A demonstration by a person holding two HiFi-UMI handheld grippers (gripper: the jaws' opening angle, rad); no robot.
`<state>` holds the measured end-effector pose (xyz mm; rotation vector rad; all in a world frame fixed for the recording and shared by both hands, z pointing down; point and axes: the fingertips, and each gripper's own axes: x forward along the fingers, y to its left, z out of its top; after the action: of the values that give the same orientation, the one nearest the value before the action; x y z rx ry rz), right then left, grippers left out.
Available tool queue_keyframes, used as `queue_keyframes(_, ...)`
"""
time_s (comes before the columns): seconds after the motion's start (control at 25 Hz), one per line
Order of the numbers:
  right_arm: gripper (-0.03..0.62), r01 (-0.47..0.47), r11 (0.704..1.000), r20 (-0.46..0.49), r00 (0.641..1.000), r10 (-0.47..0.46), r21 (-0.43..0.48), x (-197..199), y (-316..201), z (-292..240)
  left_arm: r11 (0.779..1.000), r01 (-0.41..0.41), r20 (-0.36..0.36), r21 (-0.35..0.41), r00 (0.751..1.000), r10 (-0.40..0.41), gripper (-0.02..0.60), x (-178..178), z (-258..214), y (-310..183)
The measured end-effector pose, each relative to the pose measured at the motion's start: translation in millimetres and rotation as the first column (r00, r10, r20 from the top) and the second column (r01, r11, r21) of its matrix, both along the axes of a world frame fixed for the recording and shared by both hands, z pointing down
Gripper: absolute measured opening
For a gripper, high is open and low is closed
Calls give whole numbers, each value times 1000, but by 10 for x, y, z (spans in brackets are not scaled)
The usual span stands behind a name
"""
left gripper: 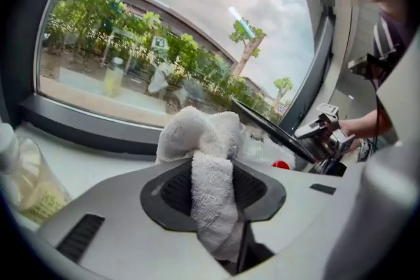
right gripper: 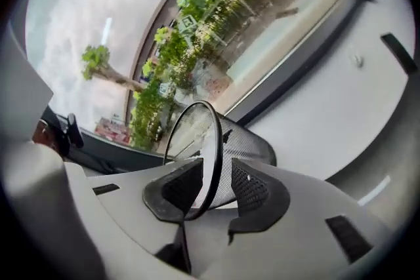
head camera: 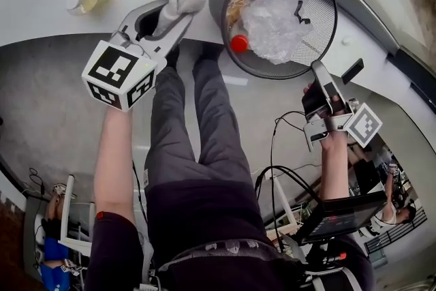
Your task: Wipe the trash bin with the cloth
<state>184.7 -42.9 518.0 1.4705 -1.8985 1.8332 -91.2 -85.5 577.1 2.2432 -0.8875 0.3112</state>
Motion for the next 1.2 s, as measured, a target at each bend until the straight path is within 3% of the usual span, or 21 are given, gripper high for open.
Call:
queue_keyframes(0.12, 112, 133, 991, -83, 988, -130, 30, -78, -246, 93, 998, 54, -42, 43, 998, -52, 109, -48, -153, -382)
queue_keyframes(0.2, 112, 127, 992, -88, 988, -126, 9, -73, -262, 158, 998, 10, -29, 68, 1000, -8, 109, 56, -212, -444)
queue_keyframes(0.32, 110, -44, 998, 34, 998, 45, -34, -3, -202, 201, 994, -83, -16, 72, 996, 84, 109, 254, -207, -323)
queue_keyframes(0.4, 113, -186, 979, 137, 971, 195, -82, -6, -133, 221, 992, -113, -29, 54, 993, 115, 109, 341, -179, -174)
queue_keyframes(0.56, 114, -333, 919, 211, 902, 376, -212, -152, 190, 205, 990, -140, -46, 31, 989, 141, 109, 434, -208, 159)
queue_keyframes(0.72, 112, -363, 867, 327, 819, 472, -342, -482, 452, 246, 986, -170, -58, 0, 984, 169, 109, 490, -247, 498)
queue_keyframes(0.96, 112, -406, 838, 361, 768, 529, -365, -519, 526, 242, 953, -297, -132, -64, 949, 287, 109, 847, -195, 963)
queue_keyframes(1.04, 112, -423, 848, 352, 778, 520, -319, -584, 520, 228, 952, -295, -103, -75, 952, 287, 109, 787, -159, 986)
queue_keyframes(1.08, 113, -412, 864, 336, 801, 495, -290, -609, 511, 219, 959, -271, -76, -83, 961, 265, 109, 721, -128, 955)
queue_keyframes(1.2, 116, -312, 934, 209, 915, 344, -173, -483, 444, 139, 986, -137, -7, -91, 991, 137, 109, 426, -53, 715)
